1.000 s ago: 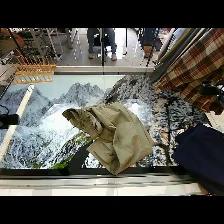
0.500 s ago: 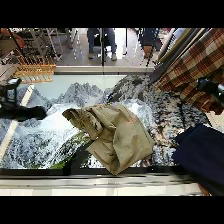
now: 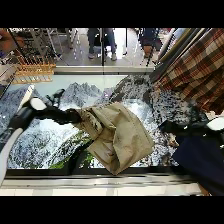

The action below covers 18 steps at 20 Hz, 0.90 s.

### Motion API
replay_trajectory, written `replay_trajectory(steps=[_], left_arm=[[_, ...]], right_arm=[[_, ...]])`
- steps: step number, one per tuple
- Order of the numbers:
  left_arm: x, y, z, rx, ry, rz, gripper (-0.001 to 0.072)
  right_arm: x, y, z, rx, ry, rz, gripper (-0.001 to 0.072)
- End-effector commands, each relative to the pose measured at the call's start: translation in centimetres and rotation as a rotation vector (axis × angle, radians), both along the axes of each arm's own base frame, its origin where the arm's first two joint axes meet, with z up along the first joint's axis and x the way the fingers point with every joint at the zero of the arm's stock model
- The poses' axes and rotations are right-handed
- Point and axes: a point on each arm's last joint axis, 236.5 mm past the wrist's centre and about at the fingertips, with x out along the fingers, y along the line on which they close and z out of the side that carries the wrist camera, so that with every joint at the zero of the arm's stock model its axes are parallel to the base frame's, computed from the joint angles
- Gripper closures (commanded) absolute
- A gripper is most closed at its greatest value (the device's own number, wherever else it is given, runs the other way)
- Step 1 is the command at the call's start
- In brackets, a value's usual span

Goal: Fold the clothes and pants, and hang the long-sleeved shirts on hangers.

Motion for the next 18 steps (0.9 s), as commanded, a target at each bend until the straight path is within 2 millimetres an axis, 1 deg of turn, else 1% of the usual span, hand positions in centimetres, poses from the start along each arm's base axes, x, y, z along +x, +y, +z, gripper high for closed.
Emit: replay_trajectory(steps=[1,2,3,4,5,7,9,10,11,12,14,16,17,18], left_arm=[[-1.4,-4.2,-3.6,0.073,-0.033,-0.233,0.0063],[-1.9,-4.7,-4.5,0.135,-0.059,-0.313,0.0063],[-2.5,-5.1,-5.2,0.179,-0.074,-0.381,0.0063],[-3.2,-5.7,-5.8,0.212,-0.091,-0.455,0.0063],[-3.5,-6.3,-6.1,0.228,-0.11,-0.493,0.0063],[-3.4,-7.5,-6.6,0.234,-0.155,-0.505,0.0063],[-3.4,-8.1,-7.4,0.237,-0.177,-0.501,0.0063],[-3.6,-8.1,-7.8,0.239,-0.168,-0.507,0.0063],[-3.8,-8.2,-8.2,0.24,-0.158,-0.511,0.0063],[-3.9,-8.3,-8.7,0.237,-0.145,-0.51,0.0063],[-4.2,-8.4,-9.9,0.234,-0.116,-0.51,0.0063],[-4.1,-8.3,-10.7,0.237,-0.105,-0.506,0.0071],[-3.7,-8.4,-10.8,0.236,-0.11,-0.485,0.0205],[-3.2,-8.4,-10.8,0.233,-0.12,-0.453,0.0471]], right_arm=[[-4.1,6.6,-3.6,0.191,0.167,0.05,0.0045],[-4.7,8.0,-3.8,0.223,0.183,0.069,0.0053],[-5.5,9.6,-3.9,0.253,0.202,0.099,0.0077],[-6.4,11.1,-4.1,0.271,0.22,0.134,0.0075],[-7.5,12.7,-4.3,0.286,0.24,0.177,0.0075],[-9.1,15.9,-4.5,0.297,0.247,0.255,0.0075],[-10.5,19.0,-4.7,0.264,0.219,0.353,0.0062],[-11.5,20.3,-5.1,0.235,0.204,0.406,0.0054],[-12.4,21.2,-5.9,0.177,0.194,0.448,0.0054],[-12.9,21.4,-7.1,0.097,0.191,0.453,0.0054],[-12.4,20.5,-9.2,-0.081,0.149,0.41,0.0054],[-11.3,19.7,-9.9,-0.168,0.105,0.362,0.0055],[-10.8,19.4,-10.1,-0.195,0.085,0.348,0.0062],[-10.4,19.2,-10.6,-0.208,0.086,0.332,0.0082]])
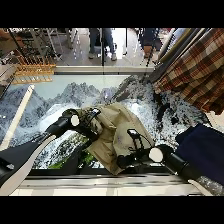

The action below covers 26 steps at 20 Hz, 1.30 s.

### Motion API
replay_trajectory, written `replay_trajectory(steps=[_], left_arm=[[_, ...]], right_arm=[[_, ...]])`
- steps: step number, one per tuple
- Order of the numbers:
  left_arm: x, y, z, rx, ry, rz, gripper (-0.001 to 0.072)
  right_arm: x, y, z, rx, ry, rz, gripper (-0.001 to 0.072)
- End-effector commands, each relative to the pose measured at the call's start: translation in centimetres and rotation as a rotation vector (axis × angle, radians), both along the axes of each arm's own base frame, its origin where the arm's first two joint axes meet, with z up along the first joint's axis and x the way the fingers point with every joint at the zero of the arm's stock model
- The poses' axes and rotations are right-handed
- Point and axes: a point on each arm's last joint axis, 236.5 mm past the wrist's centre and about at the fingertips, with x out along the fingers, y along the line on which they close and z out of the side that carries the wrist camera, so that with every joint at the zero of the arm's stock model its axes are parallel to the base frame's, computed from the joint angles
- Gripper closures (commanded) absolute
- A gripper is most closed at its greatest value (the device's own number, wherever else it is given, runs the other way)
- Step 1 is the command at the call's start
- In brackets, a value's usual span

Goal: Fold the clothes and pants, and hang the long-sleeved shirts on hangers.

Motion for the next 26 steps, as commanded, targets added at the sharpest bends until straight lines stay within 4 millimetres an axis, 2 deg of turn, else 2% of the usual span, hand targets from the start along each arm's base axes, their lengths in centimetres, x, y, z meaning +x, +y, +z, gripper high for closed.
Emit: replay_trajectory(steps=[1,2,3,5,6,7,8,9,11,13,14,15,16,17,18,19,20,21,22,23,24,25,26], left_arm=[[1.3,-0.2,-0.6,-0.015,-0.02,0.073,0.0632],[1.7,-0.3,-0.5,-0.023,-0.028,0.099,0.0687],[2.2,-0.2,-0.4,-0.031,-0.035,0.13,0.0688],[2.4,0.4,0.2,-0.036,-0.028,0.157,0.0691],[2.5,1.2,1.0,-0.035,-0.029,0.162,0.0692],[2.8,2.2,2.6,-0.041,-0.04,0.161,0.0693],[3.4,3.3,4.7,-0.051,-0.065,0.151,0.0694],[4.1,4.5,7.6,-0.069,-0.099,0.149,0.0694],[5.1,6.3,14.7,-0.167,-0.166,0.168,0.0695],[5.6,8.2,23.4,-0.309,-0.257,0.22,0.0694],[5.5,9.3,28.2,-0.378,-0.325,0.241,0.0695],[5.1,10.6,33.4,-0.446,-0.406,0.262,0.0694],[4.0,12.0,39.5,-0.523,-0.507,0.29,0.0695],[2.2,13.3,45.9,-0.598,-0.623,0.309,0.0694],[-0.3,14.1,51.6,-0.659,-0.741,0.307,0.0694],[-3.5,14.7,56.9,-0.708,-0.861,0.304,0.0694],[-6.4,15.3,60.6,-0.717,-0.961,0.315,0.0694],[-9.1,16.0,63.4,-0.707,-1.051,0.35,0.0694],[-10.9,16.7,64.9,-0.692,-1.118,0.392,0.0694],[-12.0,18.0,65.4,-0.645,-1.171,0.458,0.0694],[-12.2,19.9,65.2,-0.585,-1.196,0.551,0.0694],[-11.7,22.1,64.1,-0.522,-1.194,0.64,0.0694],[-10.3,24.6,61.6,-0.456,-1.138,0.724,0.0694]], right_arm=[[2.0,-0.6,-1.8,-0.102,-0.089,-0.057,0.0109],[2.3,-0.5,-2.9,-0.115,-0.074,-0.069,0.0139],[2.5,-0.4,-3.9,-0.125,-0.057,-0.086,0.0186],[2.5,-1.2,-5.2,-0.179,-0.005,-0.085,0.0648],[2.6,-2.4,-4.7,-0.223,0.003,-0.066,0.0694],[3.1,-3.9,-3.6,-0.279,-0.007,-0.045,0.0694],[4.1,-5.8,-1.4,-0.338,-0.038,-0.033,0.0695],[5.7,-7.3,1.6,-0.371,-0.095,-0.036,0.0695],[9.1,-9.4,9.8,-0.361,-0.278,-0.066,0.0695],[11.1,-11.0,20.0,-0.293,-0.49,-0.125,0.0695],[11.3,-11.8,25.6,-0.256,-0.606,-0.15,0.0695],[10.9,-12.4,30.9,-0.219,-0.724,-0.164,0.0695],[9.9,-12.8,36.8,-0.169,-0.857,-0.176,0.0695],[8.4,-12.9,42.1,-0.114,-0.978,-0.176,0.0696],[6.3,-12.6,47.4,-0.038,-1.098,-0.163,0.0696],[4.1,-12.3,51.7,0.032,-1.203,-0.145,0.0695],[1.7,-11.9,55.5,0.1,-1.303,-0.116,0.0695],[-0.3,-11.7,58.2,0.153,-1.378,-0.098,0.0695],[-1.8,-11.8,60.1,0.188,-1.437,-0.091,0.0695],[-2.3,-12.0,60.7,0.197,-1.457,-0.095,0.0695],[-2.1,-12.1,60.3,0.169,-1.455,-0.086,0.0696],[-0.6,-12.1,58.7,0.119,-1.412,-0.081,0.0696],[1.7,-11.9,56.1,0.058,-1.334,-0.075,0.0696]])
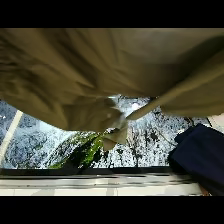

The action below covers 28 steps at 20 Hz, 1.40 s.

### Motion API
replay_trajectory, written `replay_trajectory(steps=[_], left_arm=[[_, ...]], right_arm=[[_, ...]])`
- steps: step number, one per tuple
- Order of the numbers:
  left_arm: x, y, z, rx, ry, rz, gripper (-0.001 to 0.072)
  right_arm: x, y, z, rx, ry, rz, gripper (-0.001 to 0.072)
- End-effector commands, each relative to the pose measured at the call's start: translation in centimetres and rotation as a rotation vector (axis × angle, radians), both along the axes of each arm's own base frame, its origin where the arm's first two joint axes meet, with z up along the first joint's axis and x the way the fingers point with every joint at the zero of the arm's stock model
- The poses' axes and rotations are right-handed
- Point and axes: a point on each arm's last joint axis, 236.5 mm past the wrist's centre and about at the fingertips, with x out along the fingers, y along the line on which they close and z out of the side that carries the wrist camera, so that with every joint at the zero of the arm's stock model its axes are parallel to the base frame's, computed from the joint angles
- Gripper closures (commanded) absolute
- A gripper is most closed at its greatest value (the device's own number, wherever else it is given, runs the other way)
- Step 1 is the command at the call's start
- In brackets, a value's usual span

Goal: Fold the clothes and pants, and hang the long-sleeved shirts on hangers.

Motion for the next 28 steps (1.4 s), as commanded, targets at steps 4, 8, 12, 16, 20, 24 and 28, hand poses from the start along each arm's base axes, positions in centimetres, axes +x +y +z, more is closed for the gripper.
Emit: replay_trajectory(steps=[4,8,12,16,20,24,28], left_arm=[[5.7,11.1,-20.4,-0.151,0.593,0.241,0.0694],[7.8,13.0,-41.1,-0.301,0.989,0.176,0.0693],[8.8,14.0,-51.6,-0.418,1.172,0.172,0.0692],[9.6,13.3,-54.0,-0.488,1.211,0.111,0.0691],[11.0,12.2,-51.6,-0.526,1.114,0.042,0.069],[11.2,11.9,-50.7,-0.534,1.093,0.034,0.0689],[10.7,11.3,-50.6,-0.537,1.113,0.004,0.0689]], right_arm=[[12.4,3.8,-17.1,-0.245,0.45,-0.003,0.0696],[21.2,5.2,-38.0,-0.311,0.942,0.008,0.0695],[29.2,5.4,-47.7,0.084,1.128,0.017,0.0251],[24.3,1.0,-48.5,0.105,1.338,0.134,0.0298],[16.5,5.5,-51.0,-0.166,1.382,0.275,0.0315],[13.2,14.3,-54.2,-0.399,1.203,0.396,0.0177],[12.9,21.5,-56.0,-0.642,0.873,0.387,0.0062]])
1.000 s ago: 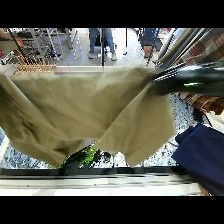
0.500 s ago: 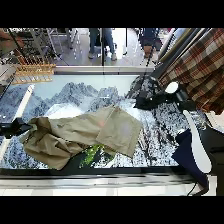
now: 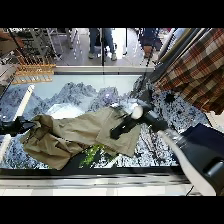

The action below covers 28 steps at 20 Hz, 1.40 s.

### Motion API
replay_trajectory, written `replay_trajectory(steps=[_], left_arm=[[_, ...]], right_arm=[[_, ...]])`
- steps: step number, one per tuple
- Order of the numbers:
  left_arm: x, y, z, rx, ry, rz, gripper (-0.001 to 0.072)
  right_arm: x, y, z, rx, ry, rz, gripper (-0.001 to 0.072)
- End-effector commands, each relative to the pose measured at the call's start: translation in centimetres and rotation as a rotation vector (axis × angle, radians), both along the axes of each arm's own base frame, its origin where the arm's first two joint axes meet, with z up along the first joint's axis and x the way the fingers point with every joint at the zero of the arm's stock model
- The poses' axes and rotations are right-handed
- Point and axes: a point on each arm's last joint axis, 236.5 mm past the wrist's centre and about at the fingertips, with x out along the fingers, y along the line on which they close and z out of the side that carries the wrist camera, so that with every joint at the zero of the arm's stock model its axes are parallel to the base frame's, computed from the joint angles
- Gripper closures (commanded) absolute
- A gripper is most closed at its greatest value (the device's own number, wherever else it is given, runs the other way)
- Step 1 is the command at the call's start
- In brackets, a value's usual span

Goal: Fold the clothes and pants, and hang the long-sleeved shirts on hangers.

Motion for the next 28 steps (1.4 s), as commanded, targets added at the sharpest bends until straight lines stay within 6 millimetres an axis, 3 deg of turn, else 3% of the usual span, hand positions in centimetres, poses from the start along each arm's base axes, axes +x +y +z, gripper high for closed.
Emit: replay_trajectory(steps=[1,3,7,9,10,13,15,18,21,23,26,28], left_arm=[[-0.2,-0.5,0.3,-0.02,-0.003,-0.016,0.0689],[-0.2,-0.5,0.3,-0.02,-0.003,-0.016,0.0689],[-0.2,-0.5,0.3,-0.021,-0.002,-0.017,0.0689],[-0.3,-0.7,0.3,-0.025,0.001,-0.024,0.0689],[-0.4,-0.8,0.4,-0.026,0.0,-0.03,0.0689],[-0.7,-1.1,0.4,-0.02,-0.009,-0.06,0.0689],[-0.6,-1.1,0.4,-0.019,-0.011,-0.06,0.0689],[-0.6,-1.1,0.4,-0.019,-0.011,-0.06,0.0689],[-0.7,-1.1,0.4,-0.02,-0.01,-0.062,0.0689],[-0.9,-1.3,0.4,-0.027,-0.006,-0.072,0.0689],[-1.1,-1.6,0.5,-0.034,-0.003,-0.085,0.0689],[-1.1,-1.6,0.5,-0.033,-0.003,-0.085,0.0689]], right_arm=[[0.8,6.3,-0.8,-0.051,-0.335,0.143,0.0062],[0.8,8.4,-1.6,-0.045,-0.398,0.189,0.0061],[0.3,9.2,-3.8,-0.072,-0.406,0.245,0.0049],[0.8,9.1,-4.5,-0.085,-0.422,0.25,0.01],[1.2,8.6,-5.0,-0.114,-0.43,0.247,0.0214],[3.0,5.4,-5.1,-0.243,-0.451,0.177,0.0688],[3.5,3.2,-4.1,-0.321,-0.433,0.153,0.0695],[4.5,1.8,0.0,-0.273,-0.446,0.073,0.0698],[1.3,1.9,1.7,-0.053,-0.148,-0.151,0.0689],[1.0,0.6,1.6,0.069,0.023,-0.323,0.034],[1.9,-5.4,1.4,0.127,0.1,-0.554,0.034],[-0.4,-9.2,1.0,0.146,0.188,-0.672,0.0241]])
